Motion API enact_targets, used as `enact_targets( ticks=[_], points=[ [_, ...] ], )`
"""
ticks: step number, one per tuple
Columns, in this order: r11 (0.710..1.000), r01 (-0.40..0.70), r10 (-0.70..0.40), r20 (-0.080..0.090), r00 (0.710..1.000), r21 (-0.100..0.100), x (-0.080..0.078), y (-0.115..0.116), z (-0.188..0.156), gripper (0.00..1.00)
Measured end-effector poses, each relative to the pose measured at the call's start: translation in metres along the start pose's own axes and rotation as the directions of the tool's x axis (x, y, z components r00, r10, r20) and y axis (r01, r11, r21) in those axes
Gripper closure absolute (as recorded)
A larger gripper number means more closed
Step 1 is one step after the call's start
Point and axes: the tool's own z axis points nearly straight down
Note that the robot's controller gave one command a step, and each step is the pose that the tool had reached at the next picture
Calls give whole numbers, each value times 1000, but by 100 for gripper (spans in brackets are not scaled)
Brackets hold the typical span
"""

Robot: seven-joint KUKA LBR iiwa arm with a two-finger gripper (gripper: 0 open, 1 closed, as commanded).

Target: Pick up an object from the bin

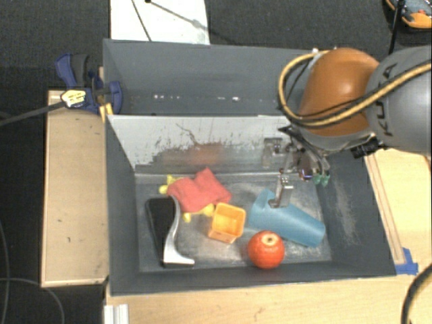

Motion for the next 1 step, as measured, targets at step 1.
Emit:
enact_targets(
  ticks=[1],
  points=[
    [1000,0,0,8,1000,0,-1,0,-5,0]
  ],
)
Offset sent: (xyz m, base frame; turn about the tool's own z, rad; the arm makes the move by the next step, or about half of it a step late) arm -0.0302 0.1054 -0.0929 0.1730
